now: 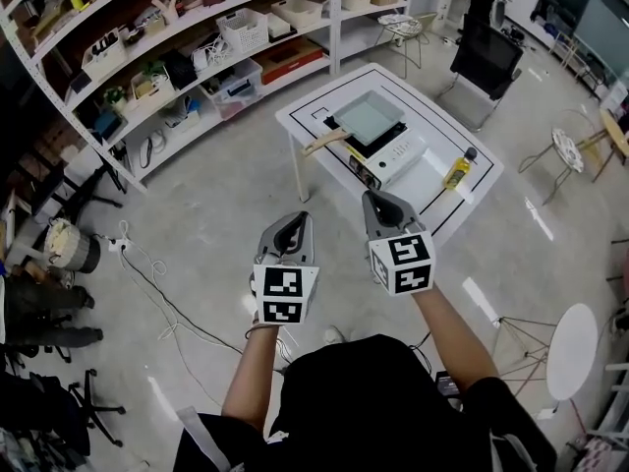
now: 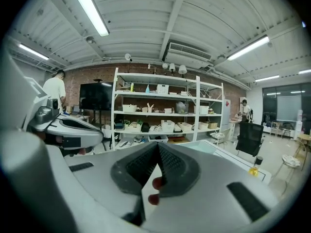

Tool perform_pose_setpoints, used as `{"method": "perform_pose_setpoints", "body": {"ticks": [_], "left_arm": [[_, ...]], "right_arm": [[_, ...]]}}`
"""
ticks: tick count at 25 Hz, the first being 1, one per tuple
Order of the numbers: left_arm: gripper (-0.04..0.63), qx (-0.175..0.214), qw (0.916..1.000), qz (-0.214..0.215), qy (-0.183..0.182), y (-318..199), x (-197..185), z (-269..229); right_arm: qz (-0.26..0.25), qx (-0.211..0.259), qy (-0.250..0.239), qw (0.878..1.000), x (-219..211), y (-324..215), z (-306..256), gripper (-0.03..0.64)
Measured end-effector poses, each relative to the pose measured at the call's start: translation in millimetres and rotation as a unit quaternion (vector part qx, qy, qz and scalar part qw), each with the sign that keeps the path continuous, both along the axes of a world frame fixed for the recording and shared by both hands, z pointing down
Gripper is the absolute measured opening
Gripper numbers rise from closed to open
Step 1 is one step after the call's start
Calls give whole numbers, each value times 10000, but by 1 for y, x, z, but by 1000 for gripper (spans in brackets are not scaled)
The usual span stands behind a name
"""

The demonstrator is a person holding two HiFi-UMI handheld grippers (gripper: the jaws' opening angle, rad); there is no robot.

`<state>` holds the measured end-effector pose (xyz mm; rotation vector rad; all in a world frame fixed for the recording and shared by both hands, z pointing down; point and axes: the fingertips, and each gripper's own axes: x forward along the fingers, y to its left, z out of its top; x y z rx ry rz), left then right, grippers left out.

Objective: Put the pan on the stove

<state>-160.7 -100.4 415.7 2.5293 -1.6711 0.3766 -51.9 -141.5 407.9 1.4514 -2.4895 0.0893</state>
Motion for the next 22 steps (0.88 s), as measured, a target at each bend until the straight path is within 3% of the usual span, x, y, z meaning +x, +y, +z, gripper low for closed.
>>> {"method": "perform_pose_setpoints", "body": {"ticks": [13,22], "left_arm": [[11,205,9993,-18,302,10,20,-18],[11,320,9983,-145,463,35,57,-28]], "right_arm": [[-30,75,-212,9997,15,9,-11,2],[-174,151,-296,9993,47,30,-22,2]]}}
